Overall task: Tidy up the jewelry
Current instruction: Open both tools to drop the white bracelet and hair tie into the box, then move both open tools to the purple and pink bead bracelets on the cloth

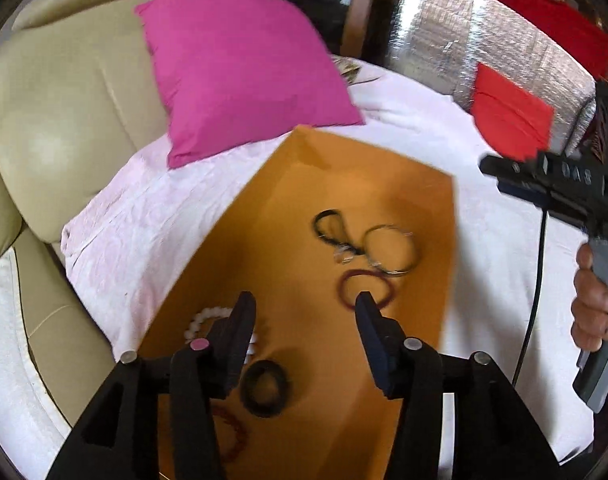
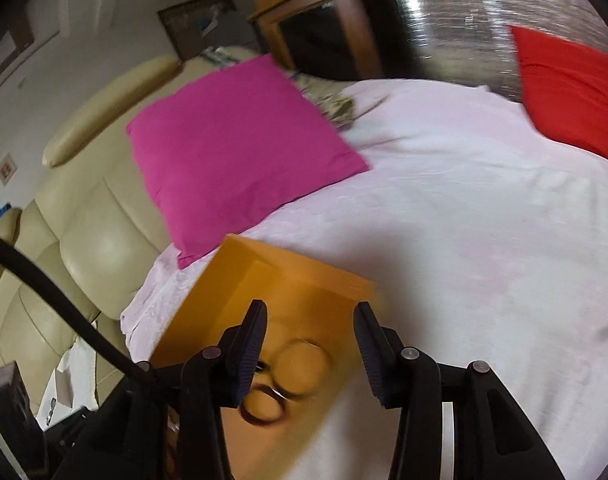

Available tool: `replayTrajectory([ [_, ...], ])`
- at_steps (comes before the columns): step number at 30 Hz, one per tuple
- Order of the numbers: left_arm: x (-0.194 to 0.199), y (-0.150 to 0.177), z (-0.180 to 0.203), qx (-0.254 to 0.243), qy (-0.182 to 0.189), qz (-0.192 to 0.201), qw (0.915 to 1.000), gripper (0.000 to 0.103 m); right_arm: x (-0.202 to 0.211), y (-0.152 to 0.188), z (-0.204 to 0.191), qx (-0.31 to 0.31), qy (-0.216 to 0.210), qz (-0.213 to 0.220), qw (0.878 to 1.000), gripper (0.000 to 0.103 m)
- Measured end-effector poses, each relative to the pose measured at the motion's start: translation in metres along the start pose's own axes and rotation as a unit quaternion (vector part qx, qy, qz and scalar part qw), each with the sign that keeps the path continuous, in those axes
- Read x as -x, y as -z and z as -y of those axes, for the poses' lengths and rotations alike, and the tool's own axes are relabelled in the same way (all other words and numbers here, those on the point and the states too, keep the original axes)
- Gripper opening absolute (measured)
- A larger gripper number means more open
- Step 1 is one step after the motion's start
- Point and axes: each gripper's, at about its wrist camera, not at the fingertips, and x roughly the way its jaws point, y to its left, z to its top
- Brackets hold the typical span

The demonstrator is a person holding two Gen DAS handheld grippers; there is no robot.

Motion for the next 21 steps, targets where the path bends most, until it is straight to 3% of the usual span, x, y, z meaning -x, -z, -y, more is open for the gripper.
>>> replayTrajectory([
  [5, 0.019, -0.008, 0.059, -0.046, 0.016, 0.016, 0.9987, 0.063, 0.049, 0.012, 0.054, -0.028, 0.026, 0.019, 0.999, 0.049],
  [13, 0.029, -0.013, 0.172, -0.104, 0.036, 0.030, 0.9935, 0.071, 0.146, 0.064, 0.183, -0.099, 0.093, 0.045, 0.990, 0.049],
  [18, 0.004, -0.007, 0.244, -0.125, 0.039, 0.035, 0.9908, 0.071, 0.205, 0.104, 0.277, -0.177, 0.126, 0.077, 0.973, 0.049],
  [21, -0.017, -0.002, 0.282, -0.137, 0.042, 0.038, 0.9889, 0.071, 0.231, 0.128, 0.333, -0.247, 0.135, 0.102, 0.954, 0.049],
])
